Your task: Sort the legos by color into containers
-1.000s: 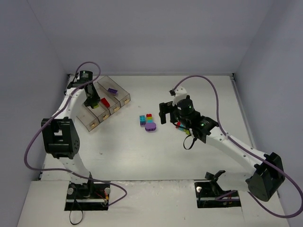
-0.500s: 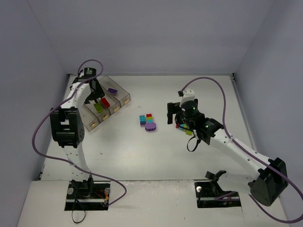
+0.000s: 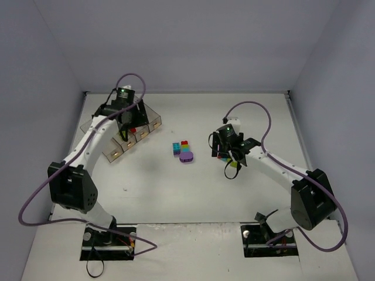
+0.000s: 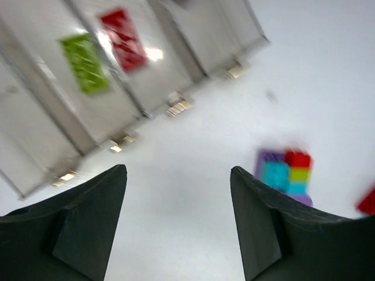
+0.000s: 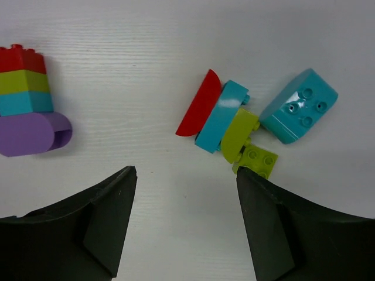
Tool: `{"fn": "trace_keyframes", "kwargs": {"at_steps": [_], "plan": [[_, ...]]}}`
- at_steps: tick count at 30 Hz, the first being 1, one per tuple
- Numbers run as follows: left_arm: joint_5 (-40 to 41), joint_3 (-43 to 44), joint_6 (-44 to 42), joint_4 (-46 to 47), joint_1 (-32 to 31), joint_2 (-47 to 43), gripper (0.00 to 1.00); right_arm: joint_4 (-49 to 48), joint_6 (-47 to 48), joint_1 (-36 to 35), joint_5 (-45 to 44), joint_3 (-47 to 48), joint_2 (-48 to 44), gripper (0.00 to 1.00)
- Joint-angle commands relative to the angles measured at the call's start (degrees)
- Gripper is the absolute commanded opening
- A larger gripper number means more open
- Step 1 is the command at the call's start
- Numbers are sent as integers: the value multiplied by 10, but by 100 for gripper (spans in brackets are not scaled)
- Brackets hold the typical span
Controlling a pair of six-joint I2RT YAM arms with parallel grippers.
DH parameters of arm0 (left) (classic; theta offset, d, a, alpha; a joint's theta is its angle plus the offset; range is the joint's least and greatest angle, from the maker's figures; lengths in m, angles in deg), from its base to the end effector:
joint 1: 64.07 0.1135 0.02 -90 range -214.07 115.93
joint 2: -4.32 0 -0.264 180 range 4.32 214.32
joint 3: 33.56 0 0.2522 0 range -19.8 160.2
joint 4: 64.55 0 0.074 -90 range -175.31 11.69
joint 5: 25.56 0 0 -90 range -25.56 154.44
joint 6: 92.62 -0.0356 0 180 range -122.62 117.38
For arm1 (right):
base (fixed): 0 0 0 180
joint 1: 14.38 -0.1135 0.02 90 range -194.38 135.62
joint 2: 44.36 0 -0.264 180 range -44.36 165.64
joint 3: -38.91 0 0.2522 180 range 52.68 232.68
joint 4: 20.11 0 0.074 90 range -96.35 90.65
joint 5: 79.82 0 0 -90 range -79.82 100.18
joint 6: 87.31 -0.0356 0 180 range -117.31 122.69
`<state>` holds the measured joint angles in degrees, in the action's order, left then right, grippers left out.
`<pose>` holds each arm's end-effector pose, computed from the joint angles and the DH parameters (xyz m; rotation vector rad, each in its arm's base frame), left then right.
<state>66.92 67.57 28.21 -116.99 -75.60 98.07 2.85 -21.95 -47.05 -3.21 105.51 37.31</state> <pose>0.3577 -0.0714 0.3318 -0.4195 2.3404 -0.3073 0.2661 0.1609 0.2422 -0.0288 2.2288 0.2909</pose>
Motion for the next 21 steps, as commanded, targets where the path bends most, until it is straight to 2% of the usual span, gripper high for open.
{"fn": "trace_keyframes", "kwargs": {"at_steps": [1, 8, 12, 21], "plan": [[-51, -41, -9, -11, -67, -57, 65, 33, -86, 21, -31, 8, -4, 67], [-63, -98, 14, -20, -154, -117, 65, 46, -147, 38, -34, -42, 4, 66], [-71, -111, 18, -20, -162, -135, 65, 47, -167, 62, -23, -58, 24, 63], [-70, -119, 9, -24, -162, -154, 65, 40, -163, 91, -33, -47, 75, 64]]}}
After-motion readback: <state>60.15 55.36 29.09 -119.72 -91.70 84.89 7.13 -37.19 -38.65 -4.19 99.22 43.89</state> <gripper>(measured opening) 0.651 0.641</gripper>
